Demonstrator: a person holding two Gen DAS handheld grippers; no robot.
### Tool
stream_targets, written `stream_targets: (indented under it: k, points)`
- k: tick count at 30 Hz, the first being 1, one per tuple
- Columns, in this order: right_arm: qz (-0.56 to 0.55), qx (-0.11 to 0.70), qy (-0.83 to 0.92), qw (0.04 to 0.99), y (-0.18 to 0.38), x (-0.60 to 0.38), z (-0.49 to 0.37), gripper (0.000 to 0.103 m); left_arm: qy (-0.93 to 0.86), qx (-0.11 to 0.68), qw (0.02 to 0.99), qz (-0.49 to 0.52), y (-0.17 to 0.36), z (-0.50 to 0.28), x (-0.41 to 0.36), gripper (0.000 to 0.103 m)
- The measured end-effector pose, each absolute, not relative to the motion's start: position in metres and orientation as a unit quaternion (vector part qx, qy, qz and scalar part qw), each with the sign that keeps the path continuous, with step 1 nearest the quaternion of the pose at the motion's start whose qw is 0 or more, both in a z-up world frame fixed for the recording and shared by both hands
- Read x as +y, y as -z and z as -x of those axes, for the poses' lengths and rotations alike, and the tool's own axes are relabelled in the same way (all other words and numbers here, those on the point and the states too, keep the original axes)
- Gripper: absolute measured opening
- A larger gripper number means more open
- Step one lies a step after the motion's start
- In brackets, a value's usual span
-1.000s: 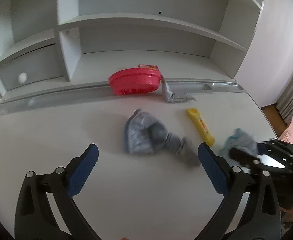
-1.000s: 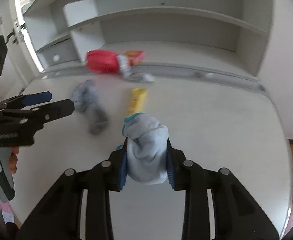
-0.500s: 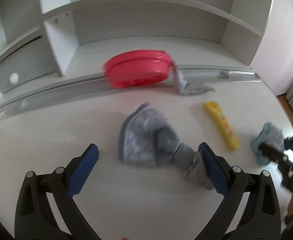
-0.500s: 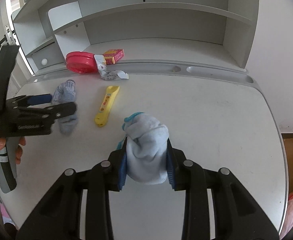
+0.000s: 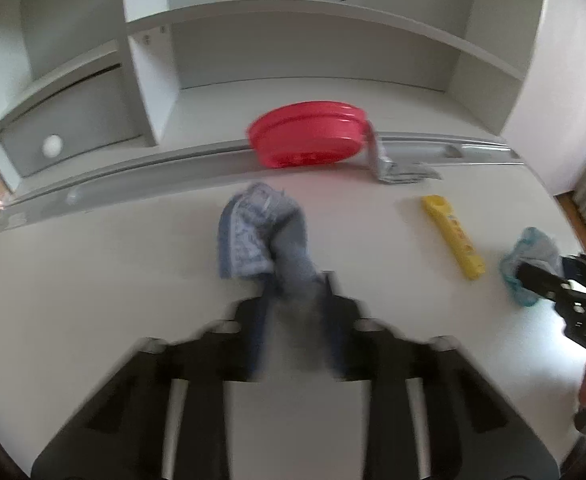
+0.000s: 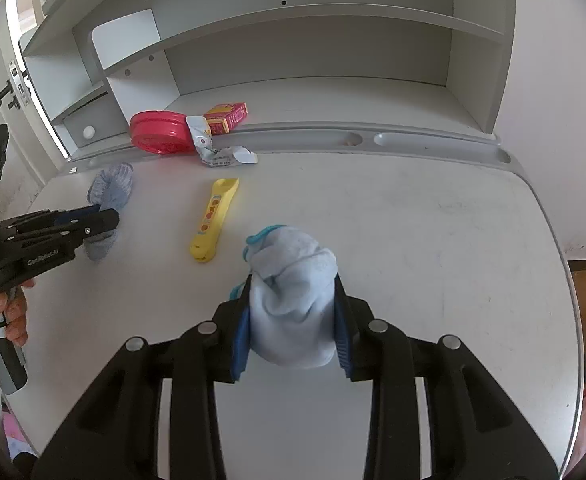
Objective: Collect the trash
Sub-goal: 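Grasp the grey sock with the left tool while the right tool grasps the light-blue sock, then carry both socks over the bin and open both tools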
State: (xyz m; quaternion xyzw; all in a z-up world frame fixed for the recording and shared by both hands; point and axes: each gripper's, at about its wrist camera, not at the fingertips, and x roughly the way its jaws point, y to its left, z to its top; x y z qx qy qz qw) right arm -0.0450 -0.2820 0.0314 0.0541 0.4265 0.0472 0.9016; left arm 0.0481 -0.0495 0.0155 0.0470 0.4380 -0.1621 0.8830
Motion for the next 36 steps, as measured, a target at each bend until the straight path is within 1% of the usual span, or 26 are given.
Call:
stream_targets:
  k: [15, 17, 23, 25, 26, 29, 32, 36]
  points:
    - [-0.075, 0.424, -0.063, 0.900, -0.031, -0.288, 0.045, 0.033, 0.198, 0.424, 0.882, -0.052, -0.022, -0.031, -0.063, 0.017]
    - [-0.080, 0.423, -0.063, 0.901, -0.031, -0.290, 0.045, 0.031, 0.200, 0.422, 0.883, -0.054, -0.024, -0.029, -0.064, 0.017]
    - [-0.121, 0.396, -0.070, 0.907, -0.036, -0.305, 0.054, 0.029, 0.227, 0.399, 0.885, -0.071, -0.045, -0.012, -0.086, 0.017]
    - [-0.130, 0.393, -0.073, 0.908, -0.042, -0.312, 0.061, 0.029, 0.243, 0.390, 0.885, -0.080, -0.054, -0.004, -0.100, 0.017]
    - [-0.149, 0.385, -0.074, 0.908, -0.048, -0.323, 0.071, 0.029, 0.255, 0.385, 0.883, -0.086, -0.059, 0.002, -0.110, 0.017]
    - [-0.154, 0.361, -0.051, 0.919, -0.067, -0.352, 0.099, 0.029, 0.300, 0.373, 0.872, -0.102, -0.070, 0.023, -0.151, 0.017]
    - [-0.146, 0.330, -0.002, 0.933, -0.092, -0.397, 0.148, 0.029, 0.355, 0.352, 0.857, -0.123, -0.081, 0.052, -0.203, 0.017]
    - [-0.153, 0.311, 0.056, 0.936, -0.106, -0.452, 0.215, 0.029, 0.444, 0.329, 0.821, -0.146, -0.093, 0.104, -0.280, 0.017]
